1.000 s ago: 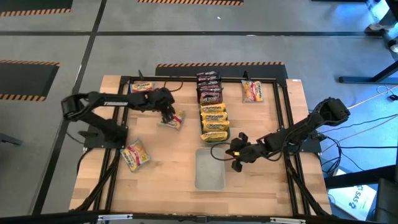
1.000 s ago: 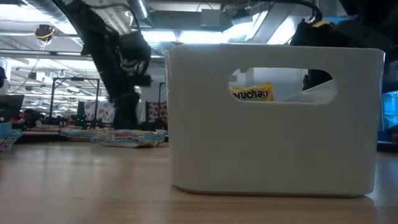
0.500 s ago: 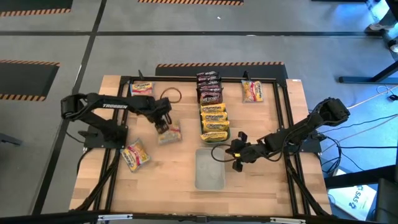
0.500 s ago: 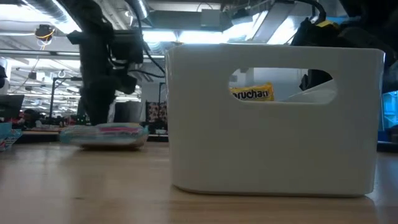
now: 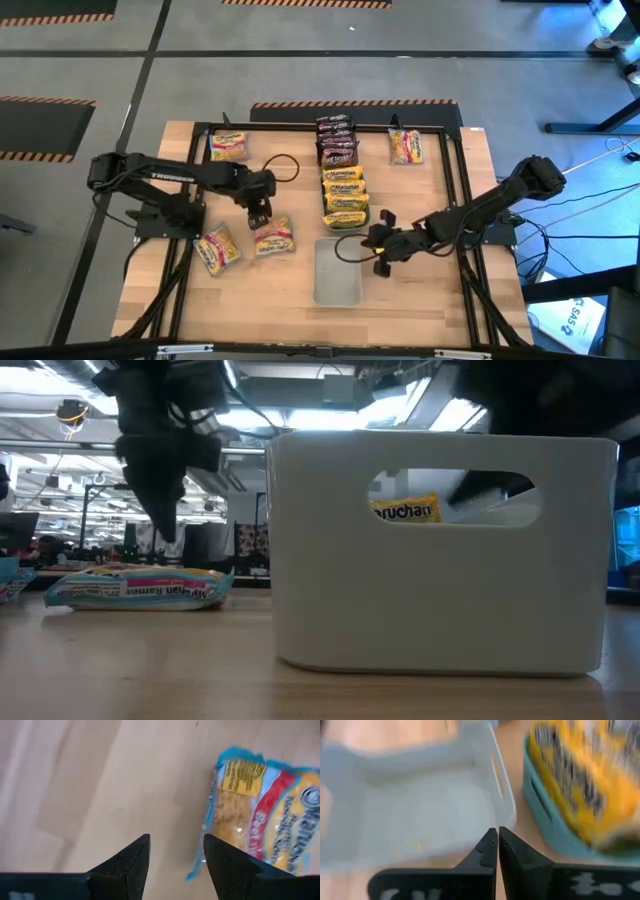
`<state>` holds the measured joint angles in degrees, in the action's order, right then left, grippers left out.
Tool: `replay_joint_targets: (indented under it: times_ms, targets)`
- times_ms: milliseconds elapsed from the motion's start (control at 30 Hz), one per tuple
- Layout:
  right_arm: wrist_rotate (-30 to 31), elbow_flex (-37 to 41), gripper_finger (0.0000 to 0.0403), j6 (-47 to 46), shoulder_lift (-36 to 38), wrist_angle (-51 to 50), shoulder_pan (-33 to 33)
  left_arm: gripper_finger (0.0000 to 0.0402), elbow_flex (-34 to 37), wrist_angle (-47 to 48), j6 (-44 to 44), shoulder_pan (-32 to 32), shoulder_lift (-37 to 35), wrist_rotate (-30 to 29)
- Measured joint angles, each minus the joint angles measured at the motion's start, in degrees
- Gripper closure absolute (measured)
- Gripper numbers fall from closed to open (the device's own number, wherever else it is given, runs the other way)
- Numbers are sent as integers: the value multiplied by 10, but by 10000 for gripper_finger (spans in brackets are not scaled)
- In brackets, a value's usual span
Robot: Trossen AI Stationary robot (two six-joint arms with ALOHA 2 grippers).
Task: Sort Maruchan noodles
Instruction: Put the blue noodle pack into the gray bin
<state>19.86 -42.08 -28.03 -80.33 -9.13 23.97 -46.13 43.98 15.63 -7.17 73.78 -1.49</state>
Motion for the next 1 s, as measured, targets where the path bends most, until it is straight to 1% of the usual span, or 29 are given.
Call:
replay_joint_targets:
  times_ms: [67,167,267,300,400,600,800,867,933,1000]
  targets:
    - [1,-22,400,15,0,15,0,221,14,-24,-50,13,-4,-8]
    - [-13,-44,400,73,-23,111,-1,221,53,-76,-108,35,-4,-5]
    - [-42,-76,400,146,-62,190,-9,221,95,-136,-117,45,-4,-6]
    - [-51,-91,400,162,-76,195,-13,221,108,-143,-116,46,-4,-6]
    - [-86,-152,400,201,-135,178,-36,221,140,-165,-108,48,-4,-6]
    - [-165,-320,400,268,-268,54,-97,221,202,-219,-50,48,-7,-10]
    - [-208,-491,400,312,-392,-47,-142,222,231,-264,12,48,-9,-36]
    - [-210,-532,400,309,-424,-50,-149,222,232,-266,16,48,-8,-40]
    - [-222,-560,400,296,-444,-74,-155,222,235,-270,-3,50,-13,-40]
    - [-263,-576,400,294,-455,-76,-158,222,233,-269,-23,51,-25,-37]
